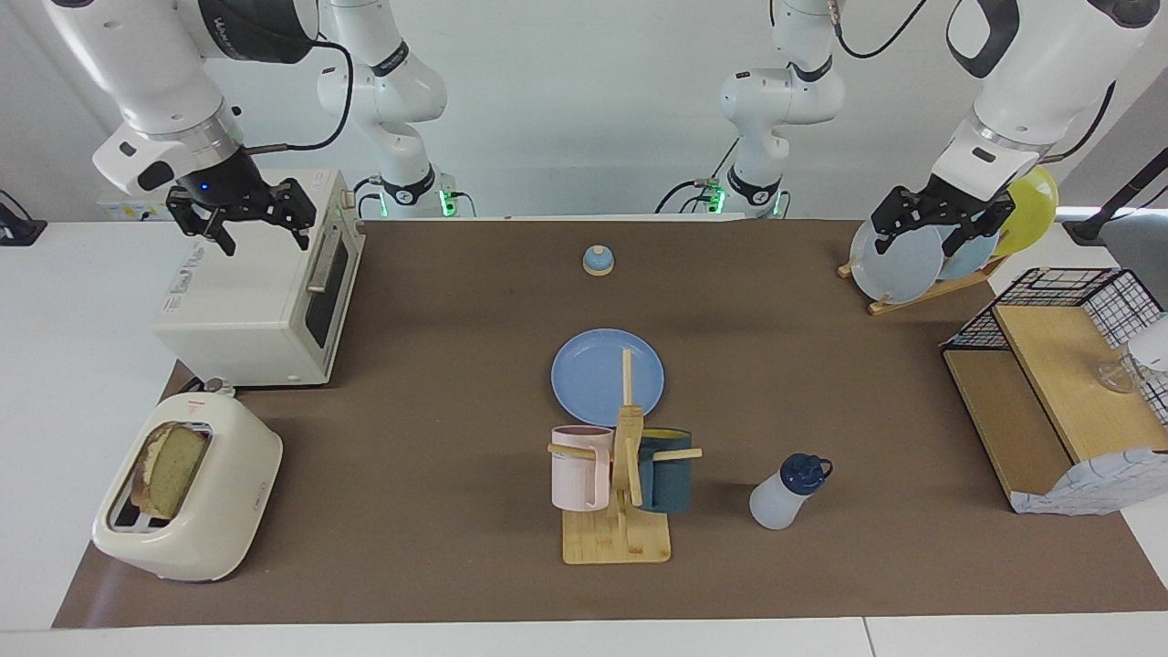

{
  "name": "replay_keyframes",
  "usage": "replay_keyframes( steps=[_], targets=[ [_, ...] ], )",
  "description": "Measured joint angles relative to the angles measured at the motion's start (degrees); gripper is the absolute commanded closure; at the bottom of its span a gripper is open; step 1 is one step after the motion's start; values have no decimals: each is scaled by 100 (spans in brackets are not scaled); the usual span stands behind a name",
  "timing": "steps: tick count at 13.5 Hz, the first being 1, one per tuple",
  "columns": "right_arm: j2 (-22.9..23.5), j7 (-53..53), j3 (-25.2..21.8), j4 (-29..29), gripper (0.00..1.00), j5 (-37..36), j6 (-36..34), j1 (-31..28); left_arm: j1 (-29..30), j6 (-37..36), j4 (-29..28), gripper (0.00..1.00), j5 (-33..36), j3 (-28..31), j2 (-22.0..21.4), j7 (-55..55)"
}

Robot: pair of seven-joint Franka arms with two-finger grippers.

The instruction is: Put bread on plate and add seasoning

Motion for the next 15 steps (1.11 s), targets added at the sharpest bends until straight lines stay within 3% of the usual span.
replay_keyframes(
  steps=[9, 12, 15],
  targets=[
    [2, 0, -29, -1, 0, -1, 158, -17, 18, -8, 0, 0, 0, 14, -1, 0],
    [29, -135, -43, -8, 0, -1, 824, -78, 11, -50, -1, 0, 0, -14, -1, 0],
    [65, -233, -55, -258, 15, 0, 1895, -100, -24, -99, -4, 0, 0, -59, -3, 0]
  ],
)
